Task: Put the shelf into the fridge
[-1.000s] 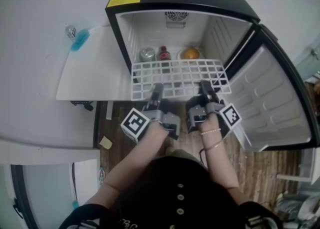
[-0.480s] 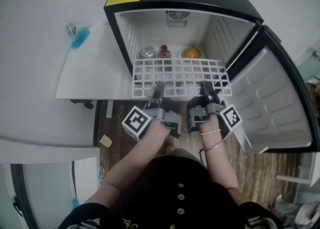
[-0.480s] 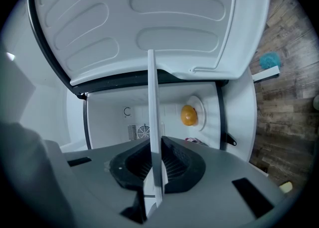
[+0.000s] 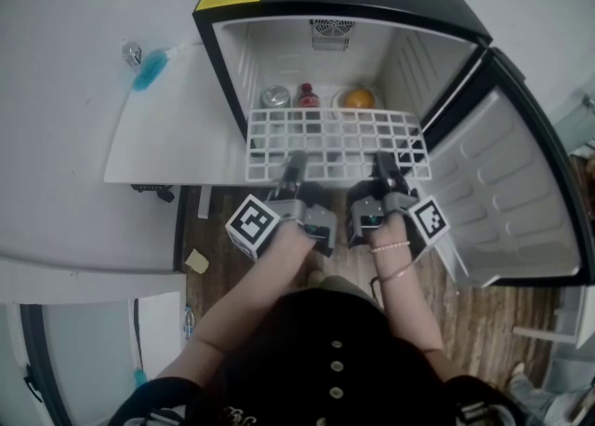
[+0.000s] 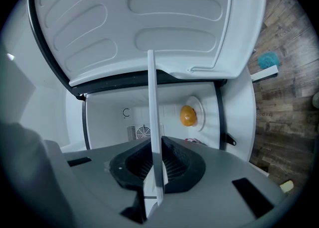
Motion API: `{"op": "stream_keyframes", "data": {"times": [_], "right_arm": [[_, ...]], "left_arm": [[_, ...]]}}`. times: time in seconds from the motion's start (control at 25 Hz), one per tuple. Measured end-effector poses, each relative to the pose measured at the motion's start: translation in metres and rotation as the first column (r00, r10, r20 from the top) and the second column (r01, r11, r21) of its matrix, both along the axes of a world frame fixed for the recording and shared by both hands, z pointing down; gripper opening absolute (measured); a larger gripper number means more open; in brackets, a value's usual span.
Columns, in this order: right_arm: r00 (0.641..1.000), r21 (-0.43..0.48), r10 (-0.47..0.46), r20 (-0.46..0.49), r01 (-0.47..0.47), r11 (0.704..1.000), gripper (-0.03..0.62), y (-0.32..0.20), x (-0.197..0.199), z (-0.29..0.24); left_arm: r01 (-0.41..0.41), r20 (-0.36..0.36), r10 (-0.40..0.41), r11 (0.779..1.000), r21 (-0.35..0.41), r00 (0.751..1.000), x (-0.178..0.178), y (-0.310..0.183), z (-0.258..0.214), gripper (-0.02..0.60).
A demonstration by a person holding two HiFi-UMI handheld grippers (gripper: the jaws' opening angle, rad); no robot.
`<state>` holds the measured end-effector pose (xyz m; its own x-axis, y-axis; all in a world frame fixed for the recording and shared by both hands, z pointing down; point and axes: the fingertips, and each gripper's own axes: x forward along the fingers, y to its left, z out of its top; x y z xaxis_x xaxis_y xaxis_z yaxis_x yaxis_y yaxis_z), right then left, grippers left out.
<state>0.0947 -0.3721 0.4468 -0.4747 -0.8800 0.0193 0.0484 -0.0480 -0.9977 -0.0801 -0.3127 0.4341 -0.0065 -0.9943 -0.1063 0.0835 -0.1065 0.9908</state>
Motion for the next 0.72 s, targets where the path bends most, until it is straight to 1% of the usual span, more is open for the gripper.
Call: {"op": "stream_keyframes", "data": {"times": [0.32,0.52,0.72], "right_arm": [[1.0,0.01,0.0,-0.007,0.0,1.0,0.035,-0.0003,0.0008,-0.0017],[1.0,0.0,0.005,-0.01,-0.005,1.0,0.035,0.0004,0.0013,-0.0006],[1.0,-0.005,0.006,0.0,-0.006,1.0,0.035,0.0011,-0.0016,-0.0018]], "left_arm": [[-0.006,-0.007,0.006,1.0,0.008,1.0,0.0016,0.0008,-0.0016,0.034],[-0.018,-0.008,0.018,1.0,0.007,1.0,0.0021,0.0007,0.0008,0.034],[-0.016,-0.024,0.016,1.0,0.006,1.0,-0.0007,-0.0015,0.0013,0.034]]}}
